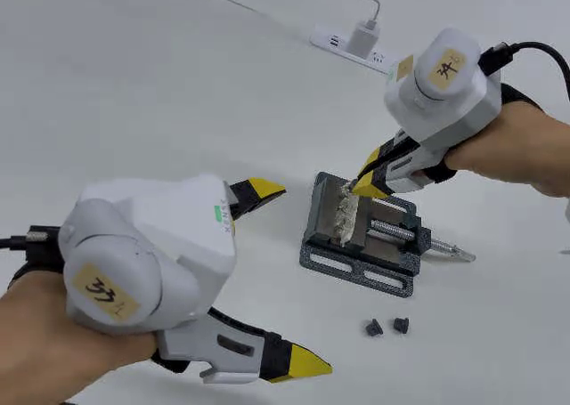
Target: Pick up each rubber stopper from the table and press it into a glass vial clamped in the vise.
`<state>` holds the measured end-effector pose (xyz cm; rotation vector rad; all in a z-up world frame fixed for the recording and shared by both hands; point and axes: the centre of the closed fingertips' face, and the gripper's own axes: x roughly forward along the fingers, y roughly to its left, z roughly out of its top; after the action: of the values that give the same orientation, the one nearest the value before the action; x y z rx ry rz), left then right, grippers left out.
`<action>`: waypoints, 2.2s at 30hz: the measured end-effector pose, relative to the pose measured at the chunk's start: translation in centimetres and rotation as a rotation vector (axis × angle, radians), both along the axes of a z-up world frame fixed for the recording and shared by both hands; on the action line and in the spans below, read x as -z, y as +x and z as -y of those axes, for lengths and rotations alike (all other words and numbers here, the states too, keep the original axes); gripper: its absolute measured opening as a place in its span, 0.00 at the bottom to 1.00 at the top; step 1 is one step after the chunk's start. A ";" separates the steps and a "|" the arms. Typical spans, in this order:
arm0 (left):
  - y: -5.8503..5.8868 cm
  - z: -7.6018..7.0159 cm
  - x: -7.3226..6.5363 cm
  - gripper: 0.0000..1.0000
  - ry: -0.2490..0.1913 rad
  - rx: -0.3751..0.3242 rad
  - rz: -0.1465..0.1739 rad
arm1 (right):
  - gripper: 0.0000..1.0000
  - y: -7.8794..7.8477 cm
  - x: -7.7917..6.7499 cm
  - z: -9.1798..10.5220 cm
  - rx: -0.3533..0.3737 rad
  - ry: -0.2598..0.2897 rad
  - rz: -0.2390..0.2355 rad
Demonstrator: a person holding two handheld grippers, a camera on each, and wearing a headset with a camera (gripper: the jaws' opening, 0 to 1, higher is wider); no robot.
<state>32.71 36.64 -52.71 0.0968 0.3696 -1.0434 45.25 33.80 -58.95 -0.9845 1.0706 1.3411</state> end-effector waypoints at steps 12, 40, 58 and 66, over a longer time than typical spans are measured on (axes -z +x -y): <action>0.2 -0.3 0.1 0.96 -0.004 -0.008 0.001 | 0.04 0.8 0.5 0.0 -0.026 -0.076 -0.007; 0.3 -0.5 -0.2 0.95 -0.012 -0.021 0.007 | 0.03 0.4 0.7 0.0 -0.049 -0.093 -0.011; 0.2 -0.8 -0.4 0.95 -0.008 -0.028 0.006 | 0.06 0.5 0.8 0.1 -0.055 -0.061 -0.012; 0.2 -0.7 -0.4 0.95 -0.011 -0.028 0.007 | 0.07 0.2 0.6 0.0 -0.055 -0.050 -0.008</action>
<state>32.96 37.32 -52.27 0.0853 0.3582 -1.0168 45.44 33.76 -59.56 -1.0532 1.0945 1.3695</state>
